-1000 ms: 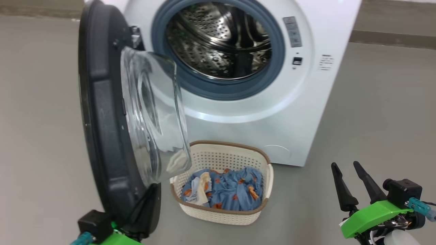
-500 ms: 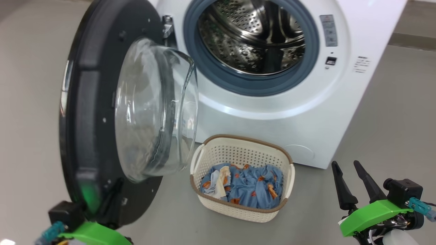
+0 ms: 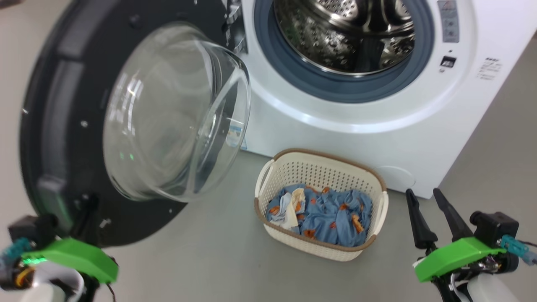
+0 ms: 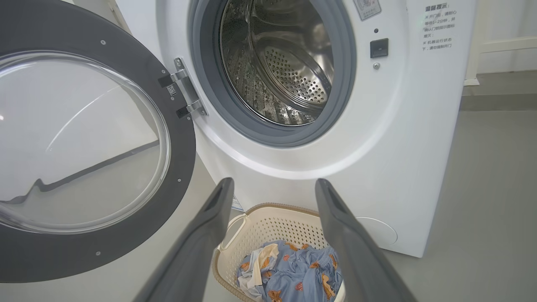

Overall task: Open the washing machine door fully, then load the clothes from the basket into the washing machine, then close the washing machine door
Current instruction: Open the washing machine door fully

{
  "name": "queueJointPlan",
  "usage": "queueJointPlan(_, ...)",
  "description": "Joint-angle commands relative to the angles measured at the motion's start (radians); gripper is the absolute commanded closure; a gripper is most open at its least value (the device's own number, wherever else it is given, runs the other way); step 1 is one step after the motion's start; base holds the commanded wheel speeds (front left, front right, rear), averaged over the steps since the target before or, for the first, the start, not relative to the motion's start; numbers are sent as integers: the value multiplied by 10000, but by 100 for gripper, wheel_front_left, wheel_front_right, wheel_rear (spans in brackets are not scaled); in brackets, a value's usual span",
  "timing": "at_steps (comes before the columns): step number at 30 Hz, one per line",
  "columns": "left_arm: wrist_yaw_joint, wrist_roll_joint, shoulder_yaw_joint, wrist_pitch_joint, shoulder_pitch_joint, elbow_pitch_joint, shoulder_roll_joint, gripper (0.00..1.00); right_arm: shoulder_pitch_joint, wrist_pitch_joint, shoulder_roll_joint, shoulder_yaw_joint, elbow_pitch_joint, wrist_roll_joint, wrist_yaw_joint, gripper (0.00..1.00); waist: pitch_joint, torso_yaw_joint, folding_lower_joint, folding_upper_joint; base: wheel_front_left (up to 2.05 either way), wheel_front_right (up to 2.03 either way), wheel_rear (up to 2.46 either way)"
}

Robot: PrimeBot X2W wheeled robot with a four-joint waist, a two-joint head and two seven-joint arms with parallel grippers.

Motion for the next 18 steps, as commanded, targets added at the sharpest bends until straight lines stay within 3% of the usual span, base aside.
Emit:
queueJointPlan(1, 48, -96, 620, -96, -872, 131, 655, 100, -490, -124, -82, 162, -203, -104, 75, 0, 351, 242, 0, -1, 0, 0, 0)
queueJointPlan(18, -611, 31, 499, -338, -3712, 3628, 1281, 100, -1150, -124, 20, 93, 17, -266, 75, 0, 1231, 740, 0, -1, 0, 0, 0)
